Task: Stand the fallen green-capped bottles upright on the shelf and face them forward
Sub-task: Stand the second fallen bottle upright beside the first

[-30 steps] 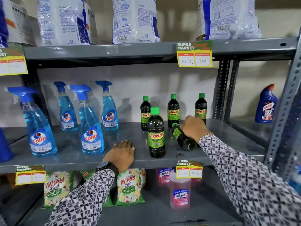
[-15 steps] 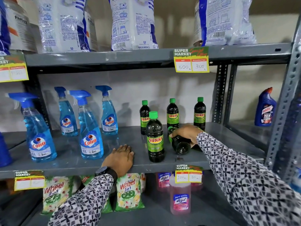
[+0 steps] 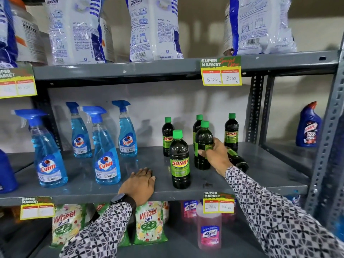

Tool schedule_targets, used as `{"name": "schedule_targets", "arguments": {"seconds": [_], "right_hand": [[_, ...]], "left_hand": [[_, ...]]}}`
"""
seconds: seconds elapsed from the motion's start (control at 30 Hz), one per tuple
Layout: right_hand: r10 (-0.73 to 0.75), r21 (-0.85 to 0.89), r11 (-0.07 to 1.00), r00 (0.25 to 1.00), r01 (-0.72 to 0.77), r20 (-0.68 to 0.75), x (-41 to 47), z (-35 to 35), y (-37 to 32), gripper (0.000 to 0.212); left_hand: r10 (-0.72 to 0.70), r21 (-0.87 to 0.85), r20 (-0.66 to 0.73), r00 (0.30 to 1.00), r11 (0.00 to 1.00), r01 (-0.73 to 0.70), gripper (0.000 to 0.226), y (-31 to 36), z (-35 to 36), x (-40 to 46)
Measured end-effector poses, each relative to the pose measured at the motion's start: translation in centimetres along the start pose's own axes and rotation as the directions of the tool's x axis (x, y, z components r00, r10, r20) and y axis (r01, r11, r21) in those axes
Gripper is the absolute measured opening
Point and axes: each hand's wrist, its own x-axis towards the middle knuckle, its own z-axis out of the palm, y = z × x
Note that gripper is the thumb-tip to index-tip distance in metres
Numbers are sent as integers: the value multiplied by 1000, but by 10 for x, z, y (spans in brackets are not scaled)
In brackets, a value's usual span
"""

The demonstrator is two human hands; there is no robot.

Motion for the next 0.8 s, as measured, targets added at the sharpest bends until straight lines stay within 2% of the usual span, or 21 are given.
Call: {"name": "schedule_targets", "arguments": {"seconds": [0.1,0.27,0.4,0.47,0.6,0.77,0.8], "right_hand": [[-34,-42,999,999,34,13,0,2,4,60],[-105,-6,994,994,105,17,-12,3,15,62],[-105,64,993,992,101,74,-11,2,29,79],[-110,38,994,991,107,73,-9,1,31,84],[-89,-16,996,993,90,73,-16,1,25,82],[-165,-153,974,986,166,19,25,10,68,106],[-170,-165,971,985,171,17,24,10,68,103]], "left_hand": [[1,2,-2,1000,1000,-1,56,0,-1,0],[-6,-6,-5,1000,1000,5,56,1,0,1],[-5,0,-6,1000,1000,5,56,1,0,1],[-5,2,-5,1000,1000,5,56,1,0,1],[-4,6,-6,1000,1000,4,55,2,0,1],[-7,3,-3,1000,1000,7,55,0,1,1],[-8,1,-1,1000,1000,8,55,0,1,1]]}}
